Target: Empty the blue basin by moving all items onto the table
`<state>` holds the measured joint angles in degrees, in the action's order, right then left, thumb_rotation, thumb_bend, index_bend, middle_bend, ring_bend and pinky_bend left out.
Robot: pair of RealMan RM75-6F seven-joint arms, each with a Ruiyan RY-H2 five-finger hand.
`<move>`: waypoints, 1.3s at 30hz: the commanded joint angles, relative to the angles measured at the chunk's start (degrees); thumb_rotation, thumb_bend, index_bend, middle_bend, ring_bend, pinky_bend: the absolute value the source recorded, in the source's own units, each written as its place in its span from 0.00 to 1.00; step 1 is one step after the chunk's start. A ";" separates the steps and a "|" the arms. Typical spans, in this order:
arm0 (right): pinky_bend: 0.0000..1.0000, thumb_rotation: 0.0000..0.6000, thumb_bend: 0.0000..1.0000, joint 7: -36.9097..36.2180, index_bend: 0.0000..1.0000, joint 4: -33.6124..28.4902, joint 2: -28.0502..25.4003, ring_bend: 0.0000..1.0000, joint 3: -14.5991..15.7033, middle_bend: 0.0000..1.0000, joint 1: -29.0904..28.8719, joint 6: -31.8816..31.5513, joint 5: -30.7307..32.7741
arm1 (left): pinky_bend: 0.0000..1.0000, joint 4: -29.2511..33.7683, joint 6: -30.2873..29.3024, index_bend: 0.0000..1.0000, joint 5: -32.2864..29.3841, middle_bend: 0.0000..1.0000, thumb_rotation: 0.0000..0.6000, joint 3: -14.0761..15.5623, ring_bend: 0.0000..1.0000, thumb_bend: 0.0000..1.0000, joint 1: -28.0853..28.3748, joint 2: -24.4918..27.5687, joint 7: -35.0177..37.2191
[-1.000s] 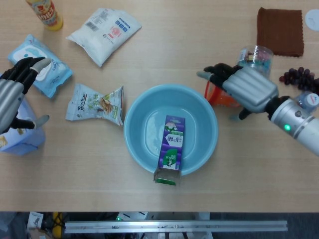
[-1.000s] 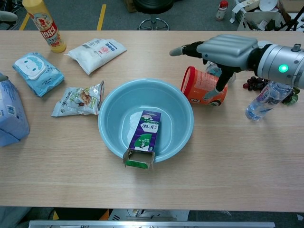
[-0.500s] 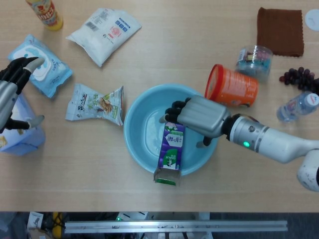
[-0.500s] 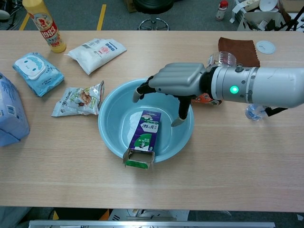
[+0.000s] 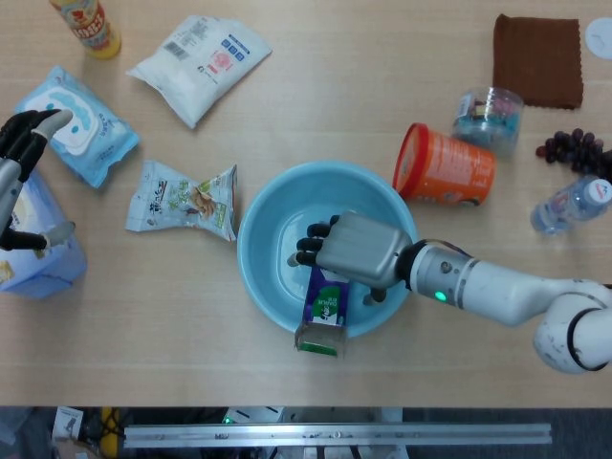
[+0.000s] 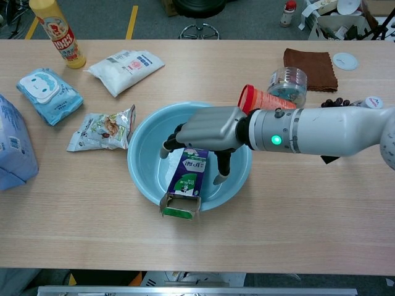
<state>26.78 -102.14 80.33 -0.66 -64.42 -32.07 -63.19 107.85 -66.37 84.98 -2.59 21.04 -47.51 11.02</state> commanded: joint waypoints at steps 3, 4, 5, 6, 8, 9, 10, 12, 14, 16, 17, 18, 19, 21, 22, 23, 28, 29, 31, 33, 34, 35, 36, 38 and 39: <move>0.33 1.00 0.06 1.52 0.16 0.52 1.15 0.15 0.92 0.19 -1.28 -0.52 1.93 | 0.20 -0.10 -0.20 0.00 0.20 0.09 1.00 -0.01 0.06 0.19 -0.13 -0.01 0.24; 0.33 1.00 0.06 1.67 0.16 0.67 1.37 0.15 0.97 0.19 -1.48 -0.63 2.24 | 0.20 -0.08 -0.21 0.00 0.22 0.09 1.00 -0.02 0.06 0.19 -0.14 0.02 0.27; 0.33 1.00 0.06 1.81 0.16 0.82 1.59 0.15 1.02 0.19 -1.69 -0.69 2.56 | 0.20 -0.07 -0.22 0.00 0.21 0.09 1.00 -0.03 0.06 0.19 -0.16 0.06 0.30; 0.33 1.00 0.06 2.04 0.16 1.06 1.91 0.15 1.11 0.19 -2.01 -0.75 2.93 | 0.20 -0.08 -0.25 0.00 0.21 0.09 1.00 -0.02 0.06 0.19 -0.20 0.09 0.35; 0.33 1.00 0.06 2.45 0.16 1.53 2.49 0.15 1.35 0.19 -2.65 -0.62 3.67 | 0.20 -0.07 -0.32 0.00 0.21 0.09 1.00 -0.03 0.06 0.19 -0.28 0.16 0.42; 0.33 1.00 0.06 2.65 0.16 1.75 2.76 0.15 1.46 0.19 -2.91 -0.60 3.98 | 0.20 -0.02 -0.38 0.00 0.24 0.09 1.00 -0.01 0.06 0.19 -0.34 0.22 0.45; 0.33 1.00 0.06 2.82 0.16 1.94 2.99 0.15 1.56 0.19 -3.17 -0.59 4.30 | 0.20 -0.04 -0.38 0.00 0.21 0.09 1.00 0.00 0.06 0.19 -0.37 0.25 0.49; 0.33 1.00 0.06 3.25 0.16 2.40 3.51 0.15 1.79 0.19 -3.73 -0.70 5.01 | 0.20 -0.09 -0.43 0.00 0.17 0.09 1.00 0.01 0.06 0.19 -0.46 0.33 0.54; 0.33 1.00 0.06 3.53 0.16 2.79 4.01 0.15 1.88 0.19 -4.19 -0.88 5.65 | 0.20 -0.11 -0.48 0.00 0.17 0.09 1.00 0.00 0.06 0.19 -0.52 0.41 0.60; 0.33 1.00 0.06 4.08 0.16 3.19 4.64 0.15 2.01 0.19 -4.76 -1.18 6.18 | 0.20 -0.11 -0.54 0.00 0.20 0.09 1.00 -0.04 0.06 0.19 -0.55 0.47 0.71; 0.33 1.00 0.06 4.41 0.17 3.32 4.98 0.15 2.07 0.19 -5.11 -1.33 6.52 | 0.20 -0.11 -0.54 0.00 0.24 0.09 1.00 -0.05 0.06 0.19 -0.55 0.52 0.76; 0.33 1.00 0.06 4.69 0.17 3.50 5.24 0.15 2.14 0.19 -5.38 -1.44 6.80 | 0.20 -0.12 -0.57 0.00 0.27 0.09 1.00 -0.06 0.06 0.19 -0.57 0.55 0.80; 0.33 1.00 0.06 4.98 0.18 3.63 5.46 0.15 2.25 0.19 -5.64 -1.53 7.10 | 0.20 -0.12 -0.59 0.00 0.31 0.09 1.00 -0.07 0.06 0.19 -0.58 0.58 0.84; 0.33 1.00 0.06 5.67 0.19 3.88 5.86 0.15 2.55 0.19 -6.23 -1.80 7.82 | 0.20 -0.08 -0.66 0.00 0.42 0.09 1.00 -0.05 0.06 0.19 -0.65 0.69 1.05; 0.32 1.00 0.06 5.95 0.19 3.94 5.99 0.15 2.64 0.19 -6.48 -1.92 8.16 | 0.20 -0.09 -0.67 0.00 0.47 0.09 1.00 -0.04 0.06 0.19 -0.67 0.74 1.15; 0.32 1.00 0.06 6.28 0.20 3.97 6.10 0.15 2.81 0.19 -6.73 -2.05 8.52 | 0.20 -0.13 -0.67 0.00 0.51 0.09 1.00 -0.04 0.06 0.19 -0.68 0.77 1.24; 0.32 1.00 0.06 7.85 0.22 4.02 6.83 0.15 3.66 0.19 -8.11 -2.70 10.71 | 0.20 -0.38 -0.74 0.00 0.76 0.09 1.00 0.00 0.06 0.19 -0.78 0.86 1.72; 0.32 1.00 0.06 8.17 0.24 3.98 7.04 0.15 3.85 0.19 -8.38 -2.89 11.15 | 0.20 -0.39 -0.76 0.00 0.82 0.09 1.00 0.01 0.06 0.19 -0.79 0.90 1.82; 0.32 1.00 0.07 8.61 0.27 3.99 7.34 0.15 4.16 0.19 -8.78 -3.15 11.84 | 0.20 -0.41 -0.87 0.00 0.92 0.09 1.00 0.04 0.06 0.19 -0.88 0.98 1.98; 0.32 1.00 0.10 9.00 0.33 4.12 7.78 0.15 4.48 0.20 -9.19 -3.43 12.70 | 0.20 -0.44 -0.94 0.00 1.03 0.09 1.00 0.09 0.06 0.19 -0.97 1.08 2.17; 0.32 1.00 0.12 9.21 0.35 4.27 8.03 0.15 4.63 0.21 -9.35 -3.61 12.99 | 0.20 -0.45 -0.96 0.00 1.08 0.09 1.00 0.11 0.06 0.19 -1.00 1.13 2.22; 0.32 1.00 0.14 9.40 0.37 4.40 8.29 0.15 4.77 0.22 -9.49 -3.81 13.26 | 0.20 -0.48 -0.97 0.00 1.10 0.09 1.00 0.11 0.06 0.19 -1.02 1.16 2.27; 0.32 1.00 0.17 9.52 0.41 4.55 8.66 0.15 4.92 0.23 -9.60 -4.06 13.67 | 0.20 -0.49 -1.04 0.00 1.13 0.09 1.00 0.11 0.06 0.19 -1.06 1.19 2.38; 0.32 1.00 0.22 9.77 0.46 4.80 9.27 0.16 5.07 0.26 -9.74 -4.60 14.10 | 0.20 -0.50 -1.16 0.00 1.23 0.09 1.00 0.13 0.06 0.19 -1.14 1.24 2.55; 0.32 1.00 0.25 9.89 0.51 4.95 9.73 0.17 5.09 0.28 -9.71 -5.15 14.18 | 0.20 -0.51 -1.18 0.00 1.28 0.09 1.00 0.12 0.06 0.19 -1.14 1.26 2.64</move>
<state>36.49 -97.39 89.65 4.33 -74.07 -36.77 -49.16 107.34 -67.54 86.27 -2.47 19.90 -46.25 13.66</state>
